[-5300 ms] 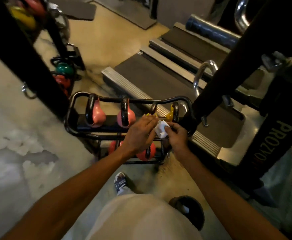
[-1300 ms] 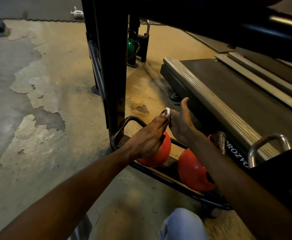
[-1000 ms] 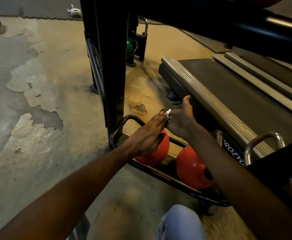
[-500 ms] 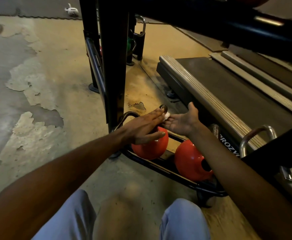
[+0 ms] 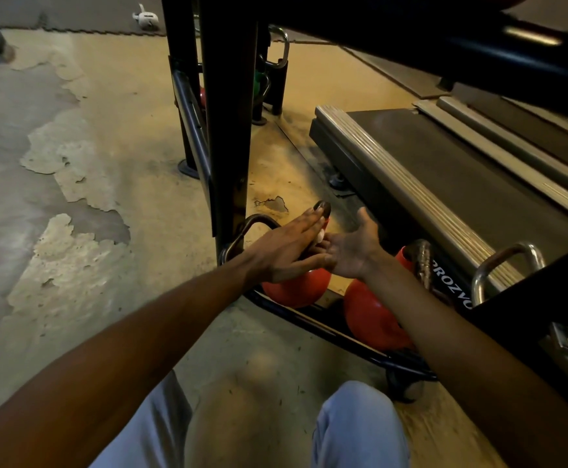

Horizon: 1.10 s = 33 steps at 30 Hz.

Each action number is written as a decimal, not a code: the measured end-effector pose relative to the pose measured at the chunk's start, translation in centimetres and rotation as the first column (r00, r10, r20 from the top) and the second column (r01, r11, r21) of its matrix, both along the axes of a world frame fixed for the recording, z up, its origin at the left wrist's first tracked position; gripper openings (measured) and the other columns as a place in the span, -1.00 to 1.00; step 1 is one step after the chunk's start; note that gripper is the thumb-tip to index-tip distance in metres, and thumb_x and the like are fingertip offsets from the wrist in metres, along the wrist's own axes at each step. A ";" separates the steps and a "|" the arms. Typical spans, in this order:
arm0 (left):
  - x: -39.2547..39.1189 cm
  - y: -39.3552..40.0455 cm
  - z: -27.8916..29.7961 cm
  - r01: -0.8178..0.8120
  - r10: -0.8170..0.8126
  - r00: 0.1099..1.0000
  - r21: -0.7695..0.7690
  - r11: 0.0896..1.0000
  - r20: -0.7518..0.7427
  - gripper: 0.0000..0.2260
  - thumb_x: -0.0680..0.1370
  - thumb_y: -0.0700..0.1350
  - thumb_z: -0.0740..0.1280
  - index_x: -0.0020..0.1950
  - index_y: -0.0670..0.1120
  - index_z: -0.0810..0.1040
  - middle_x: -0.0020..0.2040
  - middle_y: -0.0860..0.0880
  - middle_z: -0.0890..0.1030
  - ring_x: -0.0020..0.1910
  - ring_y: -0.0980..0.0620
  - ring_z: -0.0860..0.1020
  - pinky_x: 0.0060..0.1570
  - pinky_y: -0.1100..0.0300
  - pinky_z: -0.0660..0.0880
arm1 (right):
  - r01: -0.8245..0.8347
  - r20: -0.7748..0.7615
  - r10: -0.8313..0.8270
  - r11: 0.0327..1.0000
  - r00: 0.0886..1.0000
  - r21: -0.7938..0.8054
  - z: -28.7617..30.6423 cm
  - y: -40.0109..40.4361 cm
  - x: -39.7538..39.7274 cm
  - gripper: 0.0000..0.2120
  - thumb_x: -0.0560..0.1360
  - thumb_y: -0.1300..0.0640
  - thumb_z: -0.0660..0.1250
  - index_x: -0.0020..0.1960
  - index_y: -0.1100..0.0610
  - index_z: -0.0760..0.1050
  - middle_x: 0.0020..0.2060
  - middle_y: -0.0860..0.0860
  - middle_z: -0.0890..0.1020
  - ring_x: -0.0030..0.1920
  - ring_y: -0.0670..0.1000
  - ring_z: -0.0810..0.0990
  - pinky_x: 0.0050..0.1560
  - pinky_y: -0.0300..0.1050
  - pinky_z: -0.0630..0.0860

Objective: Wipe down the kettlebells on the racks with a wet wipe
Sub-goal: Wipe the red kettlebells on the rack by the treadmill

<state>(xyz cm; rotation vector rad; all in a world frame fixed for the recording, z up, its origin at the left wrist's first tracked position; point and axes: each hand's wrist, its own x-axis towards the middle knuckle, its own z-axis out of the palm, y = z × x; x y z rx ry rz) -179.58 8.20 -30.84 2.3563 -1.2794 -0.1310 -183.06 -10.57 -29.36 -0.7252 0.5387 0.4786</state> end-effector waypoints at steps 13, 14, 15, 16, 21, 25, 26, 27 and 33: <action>-1.2 0.7 -1.1 -0.316 0.248 0.941 -0.338 0.887 -0.230 -0.37 0.71 0.18 0.18 0.69 -0.10 0.16 0.68 -0.12 0.21 0.65 -0.03 0.19 0.61 -0.06 0.18 | 0.100 0.021 -0.112 0.767 0.993 -0.633 0.5 2.3 -1.2 -0.93 0.62 0.27 0.27 0.01 0.22 0.52 -0.17 0.15 0.65 -0.21 0.10 0.63 -0.18 -0.03 0.61; -1.0 1.0 -1.3 -0.377 0.294 0.919 -0.368 0.850 -0.262 -0.37 0.67 0.16 0.22 0.67 -0.10 0.22 0.64 -0.12 0.31 0.59 -0.05 0.30 0.57 -0.10 0.29 | 0.159 0.085 -0.141 0.673 0.986 -0.722 0.5 2.1 -1.1 -0.94 0.61 0.27 0.30 -0.02 0.22 0.53 -0.14 0.18 0.65 -0.19 0.11 0.64 -0.22 -0.03 0.60; -0.8 1.3 -1.5 -0.424 0.326 0.899 -0.395 0.815 -0.292 -0.38 0.64 0.13 0.25 0.65 -0.09 0.28 0.58 -0.11 0.41 0.50 -0.04 0.43 0.49 -0.10 0.40 | 0.222 0.174 -0.139 0.558 0.975 -0.800 0.7 1.8 -1.0 -0.90 0.61 0.26 0.33 -0.08 0.22 0.55 -0.14 0.19 0.64 -0.22 0.10 0.62 -0.25 -0.07 0.56; -0.7 1.5 -1.5 -0.458 0.344 0.883 -0.422 0.782 -0.321 -0.39 0.61 0.10 0.27 0.63 -0.09 0.33 0.51 -0.10 0.50 0.39 0.00 0.53 0.40 -0.06 0.49 | 0.268 0.254 -0.091 0.433 0.963 -0.861 0.9 1.4 -0.8 -0.84 0.60 0.24 0.35 -0.14 0.24 0.57 -0.17 0.20 0.61 -0.24 0.10 0.59 -0.24 -0.08 0.50; -0.8 1.3 -0.9 -0.550 0.289 0.821 -0.550 0.629 -0.492 -0.57 0.66 0.06 0.31 0.48 -0.08 0.52 0.21 -0.09 0.68 0.16 0.03 0.65 0.18 0.01 0.61 | 0.354 0.428 0.030 0.511 0.903 -0.783 3.8 1.7 -0.2 -0.81 0.59 0.30 0.36 0.09 0.45 0.58 -0.15 0.29 0.62 -0.24 0.08 0.60 -0.26 -0.07 0.52; -1.4 0.8 0.4 -0.600 0.075 0.746 -0.618 0.508 -0.662 -0.80 0.70 0.00 0.35 0.25 -0.05 0.65 0.08 -0.07 0.74 0.10 -0.05 0.70 0.13 -0.06 0.62 | 0.264 0.431 0.029 0.752 0.902 -0.604 4.7 3.1 -0.6 -0.92 0.55 0.35 0.42 0.03 0.27 0.64 -0.15 0.17 0.71 -0.17 0.11 0.69 -0.09 -0.01 0.67; -1.4 0.7 0.5 -0.619 0.070 0.733 -0.621 0.481 -0.677 -0.83 0.66 -0.06 0.41 0.22 -0.08 0.67 0.07 -0.07 0.75 0.09 -0.06 0.71 0.11 -0.07 0.63 | 0.264 0.437 0.056 0.724 0.898 -0.637 4.4 3.1 -0.7 -0.89 0.53 0.34 0.45 0.05 0.27 0.65 -0.16 0.17 0.72 -0.18 0.11 0.69 -0.16 -0.06 0.68; -1.3 0.8 0.4 -0.633 0.099 0.733 -0.623 0.460 -0.673 -0.83 0.61 -0.13 0.47 0.18 -0.12 0.69 0.05 -0.09 0.75 0.07 -0.08 0.72 0.09 -0.10 0.64 | 0.272 0.442 0.092 0.673 0.892 -0.688 4.0 3.1 -0.8 -0.85 0.51 0.32 0.49 0.08 0.27 0.65 -0.14 0.18 0.72 -0.19 0.09 0.69 -0.22 -0.10 0.65; -1.4 0.9 0.4 -0.647 0.249 0.755 -0.625 0.436 -0.607 -0.75 0.52 -0.14 0.51 0.16 -0.19 0.70 0.04 -0.14 0.74 0.06 -0.08 0.71 0.07 -0.13 0.66 | 0.300 0.455 0.129 0.592 0.881 -0.748 3.1 2.4 -1.1 -0.87 0.46 0.29 0.56 -0.01 0.23 0.67 -0.23 0.15 0.68 -0.26 0.05 0.64 -0.23 -0.06 0.58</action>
